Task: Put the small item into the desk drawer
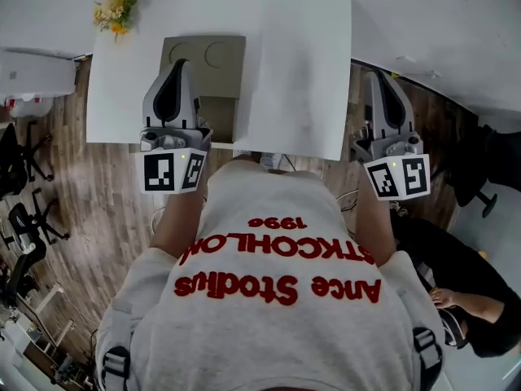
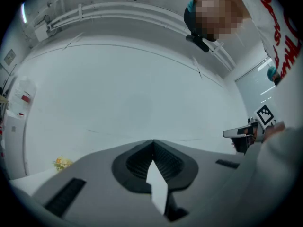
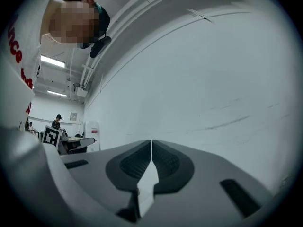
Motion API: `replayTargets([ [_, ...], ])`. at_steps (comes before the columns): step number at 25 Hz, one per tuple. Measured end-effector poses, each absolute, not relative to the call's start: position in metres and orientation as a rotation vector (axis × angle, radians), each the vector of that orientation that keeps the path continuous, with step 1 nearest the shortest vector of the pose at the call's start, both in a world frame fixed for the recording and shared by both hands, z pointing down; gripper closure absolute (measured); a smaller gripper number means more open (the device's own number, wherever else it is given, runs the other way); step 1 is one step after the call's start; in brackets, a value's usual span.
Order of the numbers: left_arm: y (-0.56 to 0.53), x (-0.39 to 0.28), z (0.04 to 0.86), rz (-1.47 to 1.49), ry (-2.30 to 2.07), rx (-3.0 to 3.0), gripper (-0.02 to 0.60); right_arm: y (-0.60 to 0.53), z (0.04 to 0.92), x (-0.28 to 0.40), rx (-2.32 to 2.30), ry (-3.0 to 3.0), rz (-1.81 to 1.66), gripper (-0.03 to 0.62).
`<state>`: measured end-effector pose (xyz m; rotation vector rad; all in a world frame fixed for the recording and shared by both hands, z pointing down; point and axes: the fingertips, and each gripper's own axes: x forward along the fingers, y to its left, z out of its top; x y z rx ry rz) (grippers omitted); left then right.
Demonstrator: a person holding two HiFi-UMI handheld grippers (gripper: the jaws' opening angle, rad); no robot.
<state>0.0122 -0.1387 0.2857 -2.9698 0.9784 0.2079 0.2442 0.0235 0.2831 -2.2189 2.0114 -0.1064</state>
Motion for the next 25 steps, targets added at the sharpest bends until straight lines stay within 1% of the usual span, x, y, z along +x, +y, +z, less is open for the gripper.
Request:
replayTargets([
  [9,-0.142,0.040,0.309,0.118,0.840,-3.057,0.575,0.022,0.317,0.236,-2.297,1.976,-0.276,0.586],
  [17,-0.138,0.052,0.355,-0.039,0.778,-3.114,0.575,0.023,0.415,0.232,-2.386,1.996,-0.587,0.583],
  [18,-0.138,0.053,0.360,-0.055,0.778,-3.118,0.575,0.024,0.428,0.230,-2.388,1.996,-0.640,0.571],
  [19,-0.138,0.053,0.365,-0.071,0.777,-3.123,0.575,0.024,0.442,0.228,-2.389,1.998,-0.693,0.536],
  [20,-0.137,0.052,0.369,-0.089,0.776,-3.129,0.575,0.025,0.456,0.226,-2.391,2.000,-0.744,0.519],
  [24,-0.132,0.049,0.386,-0.154,0.762,-3.153,0.575,0.027,0.505,0.211,-2.421,2.025,-0.899,0.511],
  [25,-0.131,0.047,0.390,-0.168,0.759,-3.158,0.575,0.027,0.515,0.206,-2.430,2.041,-0.935,0.499],
])
